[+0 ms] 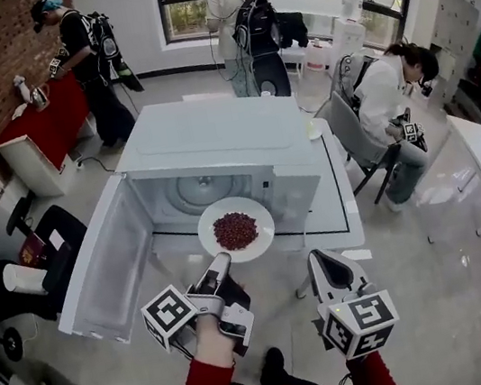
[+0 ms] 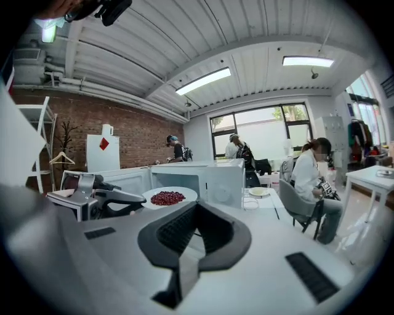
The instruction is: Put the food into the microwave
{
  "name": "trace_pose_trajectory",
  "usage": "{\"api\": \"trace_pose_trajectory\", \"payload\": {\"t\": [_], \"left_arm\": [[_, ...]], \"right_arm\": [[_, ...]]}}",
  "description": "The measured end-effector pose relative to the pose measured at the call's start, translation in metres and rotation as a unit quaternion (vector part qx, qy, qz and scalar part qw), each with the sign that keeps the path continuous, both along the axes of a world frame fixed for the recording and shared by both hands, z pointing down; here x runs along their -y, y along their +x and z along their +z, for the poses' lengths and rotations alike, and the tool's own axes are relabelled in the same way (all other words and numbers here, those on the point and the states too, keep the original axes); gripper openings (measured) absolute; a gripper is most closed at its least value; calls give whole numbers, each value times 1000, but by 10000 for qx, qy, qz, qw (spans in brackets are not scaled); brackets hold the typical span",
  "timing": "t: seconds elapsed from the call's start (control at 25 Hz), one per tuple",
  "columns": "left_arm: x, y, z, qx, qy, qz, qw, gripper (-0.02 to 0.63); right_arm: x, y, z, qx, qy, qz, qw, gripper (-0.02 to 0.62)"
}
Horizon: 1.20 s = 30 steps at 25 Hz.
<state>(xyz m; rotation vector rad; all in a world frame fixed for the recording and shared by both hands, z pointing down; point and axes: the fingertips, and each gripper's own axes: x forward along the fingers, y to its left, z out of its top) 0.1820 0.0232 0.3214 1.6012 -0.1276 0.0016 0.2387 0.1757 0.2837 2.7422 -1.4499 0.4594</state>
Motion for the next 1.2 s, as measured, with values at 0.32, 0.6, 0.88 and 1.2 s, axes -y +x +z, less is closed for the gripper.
{"api": "trace_pose_trajectory", "payload": {"t": [0.32, 0.6, 0.88, 1.2], "left_arm": [[18, 0, 8, 170, 288, -701, 9970, 17], [38, 7, 32, 216, 101, -1120, 9934, 17], [77, 17, 49, 15, -71, -1246, 9922, 17], [127, 34, 64, -206, -138, -1242, 9920, 17]], "right_arm": [[38, 11, 6, -27, -112, -1086, 9940, 14], [82, 5, 38, 65, -622, -1819, 9813, 14], [128, -3, 63, 76, -1068, -2133, 9711, 14], [174, 8, 83, -3, -1326, -2078, 9691, 14]]}}
